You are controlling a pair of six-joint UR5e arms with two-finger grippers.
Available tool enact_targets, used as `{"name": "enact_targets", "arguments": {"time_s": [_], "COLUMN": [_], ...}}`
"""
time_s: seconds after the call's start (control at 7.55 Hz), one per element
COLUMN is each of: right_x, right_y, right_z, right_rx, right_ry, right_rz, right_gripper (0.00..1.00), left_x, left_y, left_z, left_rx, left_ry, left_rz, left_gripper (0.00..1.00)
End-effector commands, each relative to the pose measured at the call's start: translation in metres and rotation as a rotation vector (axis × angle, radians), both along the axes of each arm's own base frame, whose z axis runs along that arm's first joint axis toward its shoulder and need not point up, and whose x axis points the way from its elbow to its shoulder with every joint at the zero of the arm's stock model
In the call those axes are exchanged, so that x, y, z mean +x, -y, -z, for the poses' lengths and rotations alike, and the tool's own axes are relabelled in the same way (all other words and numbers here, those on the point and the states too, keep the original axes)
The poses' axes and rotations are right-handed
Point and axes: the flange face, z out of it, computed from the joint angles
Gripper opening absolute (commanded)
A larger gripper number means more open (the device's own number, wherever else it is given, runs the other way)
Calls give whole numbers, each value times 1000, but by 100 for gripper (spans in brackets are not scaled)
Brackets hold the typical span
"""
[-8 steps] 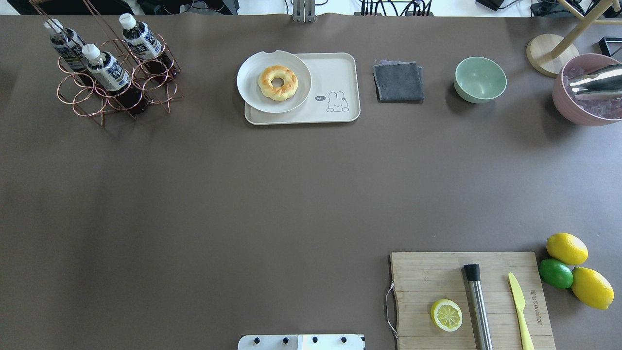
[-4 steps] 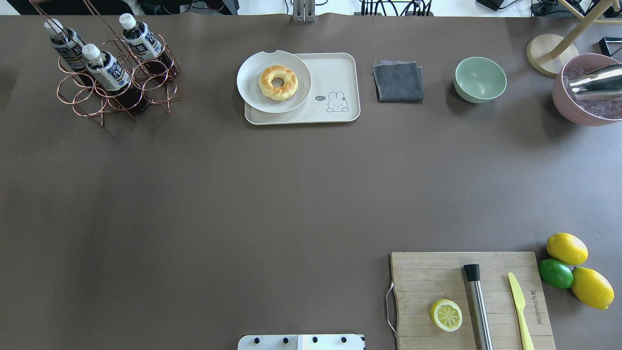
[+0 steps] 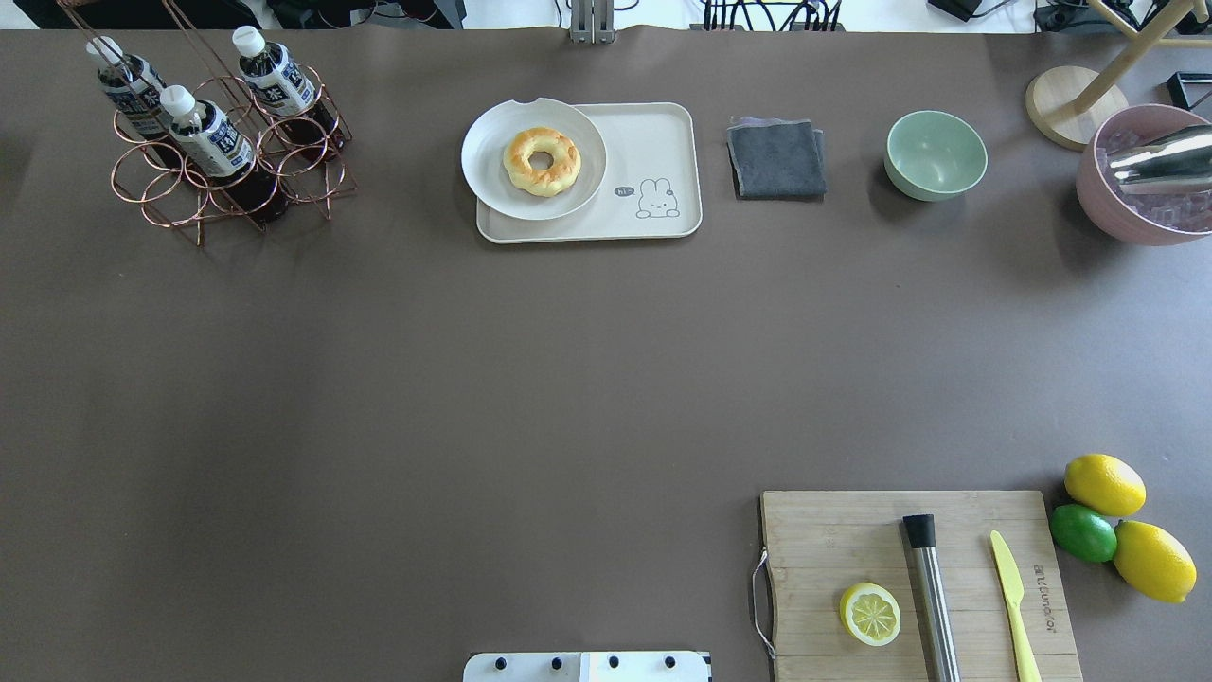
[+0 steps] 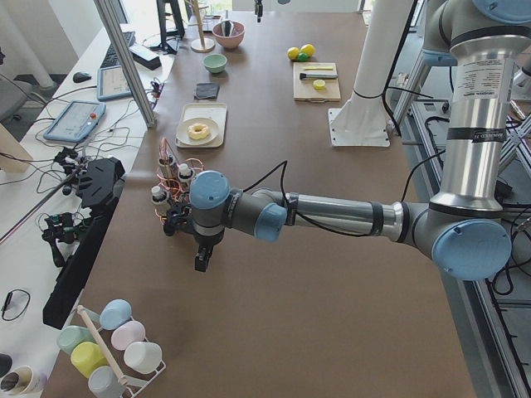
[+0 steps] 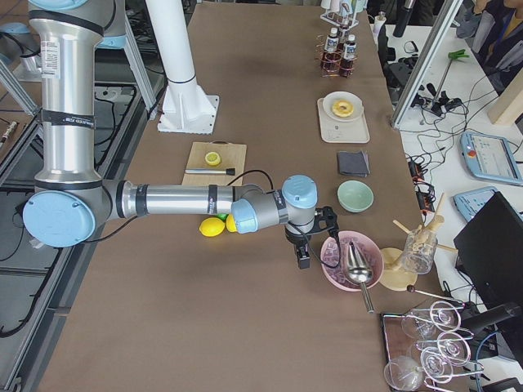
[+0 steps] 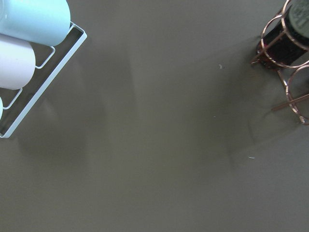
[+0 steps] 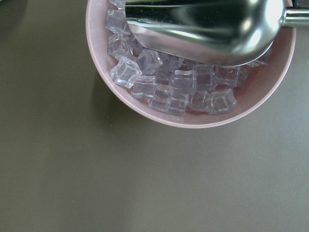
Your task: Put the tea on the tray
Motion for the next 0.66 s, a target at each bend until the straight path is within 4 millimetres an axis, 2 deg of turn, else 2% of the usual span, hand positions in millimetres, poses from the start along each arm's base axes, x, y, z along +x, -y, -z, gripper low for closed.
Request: {"name": "enact_targets", "arguments": {"time_s": [0.0,0.27,0.4,0.53], "right_x": [-1,-1,0,0], "right_y": [0,-1,-2,-5], "right_z": [1,-2,-4,-7], "right_rx": [0,-5,-8,-11], "right_ry": [1,0,-2,-4], "right_rz": [0,1,1,4], "right_gripper": [100,100,100,100], "left_x": [22,78,100,145], "left_y": [-18,-32,-33,-29], "left_z": [77,141,159,177], "left_rx": [1,-38,-63,-82], "left_ry": [-76,-142,-185,-203], "left_rz": [77,114,186,241], "left_gripper": [98,97,97,97]}}
